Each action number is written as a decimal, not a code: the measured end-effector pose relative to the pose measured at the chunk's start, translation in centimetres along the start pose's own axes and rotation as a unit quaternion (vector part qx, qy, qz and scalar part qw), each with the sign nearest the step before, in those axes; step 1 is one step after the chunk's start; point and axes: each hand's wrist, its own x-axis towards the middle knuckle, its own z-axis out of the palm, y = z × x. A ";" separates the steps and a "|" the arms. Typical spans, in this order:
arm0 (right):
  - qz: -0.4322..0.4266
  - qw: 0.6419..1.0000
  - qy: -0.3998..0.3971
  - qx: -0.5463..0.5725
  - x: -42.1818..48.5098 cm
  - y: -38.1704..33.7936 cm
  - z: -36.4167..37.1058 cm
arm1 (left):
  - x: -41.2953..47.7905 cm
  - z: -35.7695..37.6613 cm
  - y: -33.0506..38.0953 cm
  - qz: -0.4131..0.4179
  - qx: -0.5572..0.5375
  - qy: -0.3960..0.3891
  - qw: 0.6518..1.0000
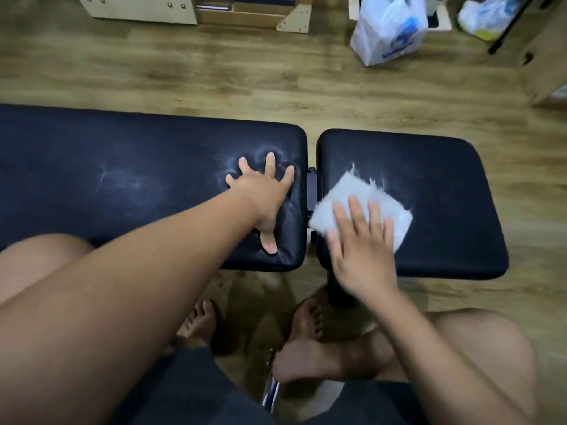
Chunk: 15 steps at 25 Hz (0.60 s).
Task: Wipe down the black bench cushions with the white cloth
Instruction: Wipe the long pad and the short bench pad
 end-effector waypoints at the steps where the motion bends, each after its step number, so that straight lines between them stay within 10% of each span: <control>1: -0.002 1.000 0.000 -0.002 -2.8 -0.1 0.3 | 0.2 0.2 0.1 0.004 0.008 0.000 1.000; 15: 0.043 0.997 -0.066 -0.026 12.7 -1.6 -1.6 | 0.2 -0.5 0.3 0.007 0.000 -0.035 0.999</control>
